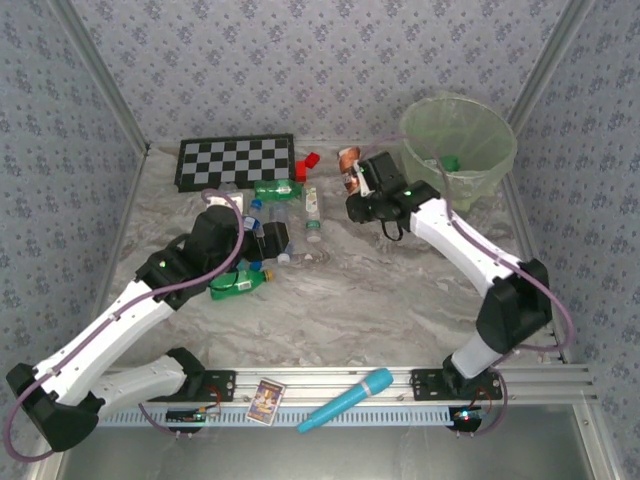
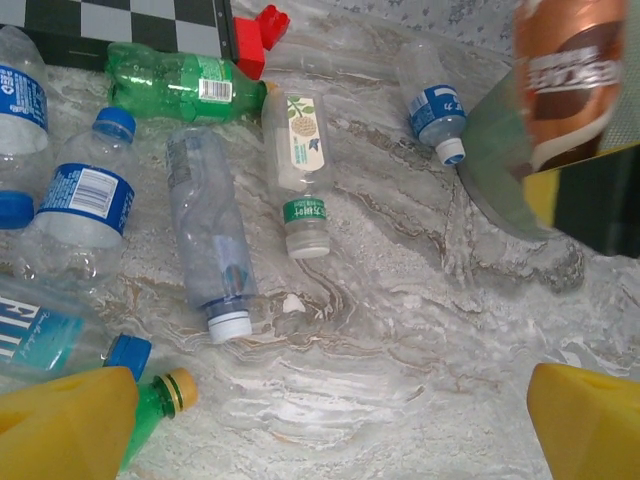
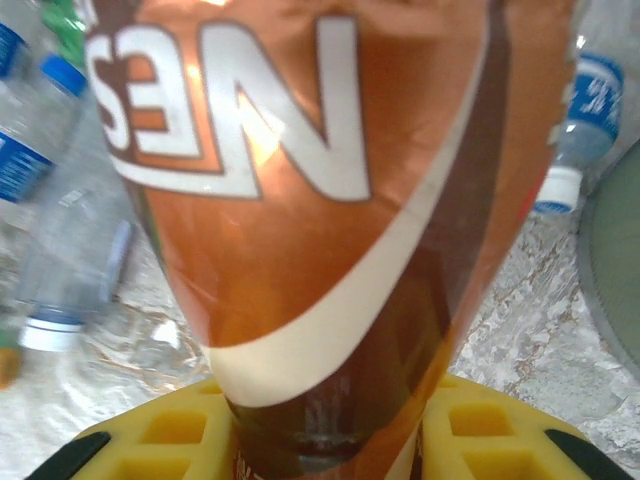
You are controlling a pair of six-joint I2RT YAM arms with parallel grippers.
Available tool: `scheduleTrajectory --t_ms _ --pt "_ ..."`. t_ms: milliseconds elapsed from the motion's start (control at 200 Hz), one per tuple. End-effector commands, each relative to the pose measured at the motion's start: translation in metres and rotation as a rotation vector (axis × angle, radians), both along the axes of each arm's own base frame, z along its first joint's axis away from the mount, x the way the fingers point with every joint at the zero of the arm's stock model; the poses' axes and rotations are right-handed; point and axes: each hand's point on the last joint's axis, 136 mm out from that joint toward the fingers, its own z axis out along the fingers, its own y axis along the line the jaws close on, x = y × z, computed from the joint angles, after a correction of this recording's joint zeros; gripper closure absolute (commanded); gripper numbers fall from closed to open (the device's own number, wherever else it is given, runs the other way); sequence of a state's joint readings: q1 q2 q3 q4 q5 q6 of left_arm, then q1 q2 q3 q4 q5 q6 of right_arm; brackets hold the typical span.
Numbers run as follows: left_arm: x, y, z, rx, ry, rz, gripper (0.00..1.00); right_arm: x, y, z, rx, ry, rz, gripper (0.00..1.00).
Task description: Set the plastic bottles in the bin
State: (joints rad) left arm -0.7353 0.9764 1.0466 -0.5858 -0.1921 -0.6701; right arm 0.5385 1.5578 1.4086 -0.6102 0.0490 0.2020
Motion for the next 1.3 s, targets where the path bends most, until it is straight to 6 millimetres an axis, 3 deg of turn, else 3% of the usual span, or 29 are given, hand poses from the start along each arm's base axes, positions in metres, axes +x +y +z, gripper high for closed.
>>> scheduleTrajectory --t_ms 0,155,270,405,530,765,885,1084,1294 --pt "0.004 -0.001 0.016 -0.002 -0.043 -0.002 0.00 -0.002 -0.012 0.049 0.106 -0.067 -0.036 0.73" --pt "0.009 -0.009 0.018 -0.001 -0.050 -0.024 0.00 -0.001 -0.040 0.102 0.251 -0.153 -0.109 0.73" --pt "0.011 -0.015 0.015 -0.003 -0.036 -0.042 0.00 0.005 -0.074 0.138 0.381 -0.220 -0.201 0.73" --pt "0.009 -0.016 0.010 -0.020 -0.021 -0.044 0.00 0.015 -0.120 0.164 0.599 -0.261 -0.335 0.75" --pt "0.005 -0.011 0.007 -0.029 -0.023 -0.032 0.00 0.029 -0.146 0.175 0.757 -0.294 -0.438 0.74" --pt "-0.001 -0.005 -0.001 -0.054 -0.021 -0.016 0.00 0.052 -0.177 0.180 1.009 -0.355 -0.663 0.77" --pt "0.000 -0.003 0.002 -0.055 -0.046 -0.011 0.00 0.061 -0.189 0.172 1.078 -0.339 -0.771 0.78" --pt "0.005 -0.006 0.003 -0.078 -0.087 -0.011 0.00 0.082 -0.193 0.160 1.219 -0.258 -0.870 0.76" --pt "0.006 -0.008 0.003 -0.080 -0.099 -0.020 0.00 0.095 -0.200 0.152 1.207 -0.219 -0.942 0.76"
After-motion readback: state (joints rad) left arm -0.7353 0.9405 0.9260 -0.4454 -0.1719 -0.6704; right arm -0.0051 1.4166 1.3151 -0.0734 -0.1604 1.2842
